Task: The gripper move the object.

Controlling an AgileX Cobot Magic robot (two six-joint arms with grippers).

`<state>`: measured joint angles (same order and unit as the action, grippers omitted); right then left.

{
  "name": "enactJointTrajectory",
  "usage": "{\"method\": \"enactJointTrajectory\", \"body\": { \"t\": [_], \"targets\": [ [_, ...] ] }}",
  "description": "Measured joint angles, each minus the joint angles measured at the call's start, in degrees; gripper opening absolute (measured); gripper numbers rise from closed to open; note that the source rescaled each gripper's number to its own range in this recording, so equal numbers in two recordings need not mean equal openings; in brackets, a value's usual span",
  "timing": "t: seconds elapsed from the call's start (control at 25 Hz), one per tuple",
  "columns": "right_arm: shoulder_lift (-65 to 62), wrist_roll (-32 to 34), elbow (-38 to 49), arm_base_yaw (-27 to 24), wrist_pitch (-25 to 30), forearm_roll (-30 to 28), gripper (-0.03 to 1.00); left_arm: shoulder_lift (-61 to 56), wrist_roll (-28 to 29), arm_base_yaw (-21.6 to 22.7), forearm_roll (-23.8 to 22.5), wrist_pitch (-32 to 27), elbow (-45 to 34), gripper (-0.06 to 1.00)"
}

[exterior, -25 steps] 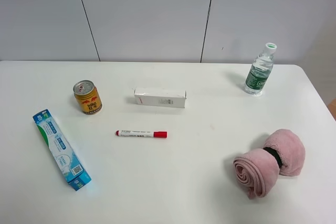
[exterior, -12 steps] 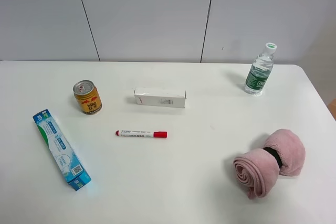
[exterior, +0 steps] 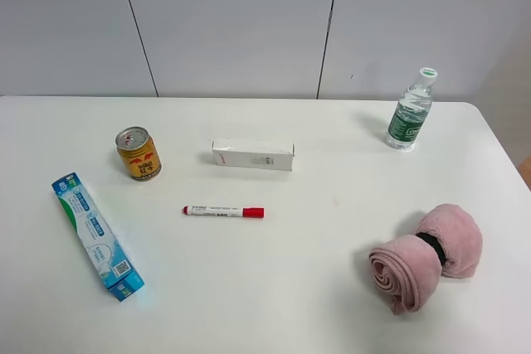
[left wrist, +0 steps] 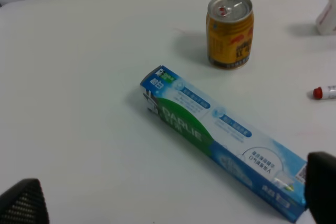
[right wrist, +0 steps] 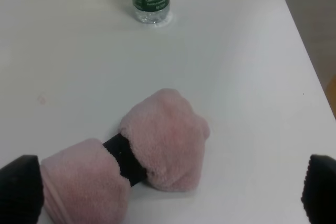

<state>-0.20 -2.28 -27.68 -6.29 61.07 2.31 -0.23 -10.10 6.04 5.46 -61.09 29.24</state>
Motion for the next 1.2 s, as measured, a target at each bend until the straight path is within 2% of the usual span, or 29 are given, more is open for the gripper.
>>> {"method": "enactJointTrajectory", "body": {
  "t": [0.64, 0.92, 1.2],
  "targets": [
    [0.0, 0.0, 0.0, 0.0, 0.0, 0.0, 1.00, 0.0, 0.1, 0.0, 0.0, 0.1, 0.0, 1.00],
    [0.0, 0.0, 0.0, 0.0, 0.0, 0.0, 1.00, 0.0, 4.6, 0.0, -2.9, 0.1, 0.0, 1.00],
    [0.0, 0.0, 0.0, 0.0, 0.0, 0.0, 1.00, 0.0, 5.2, 0.0, -3.4, 0.1, 0.0, 1.00]
  ]
}}
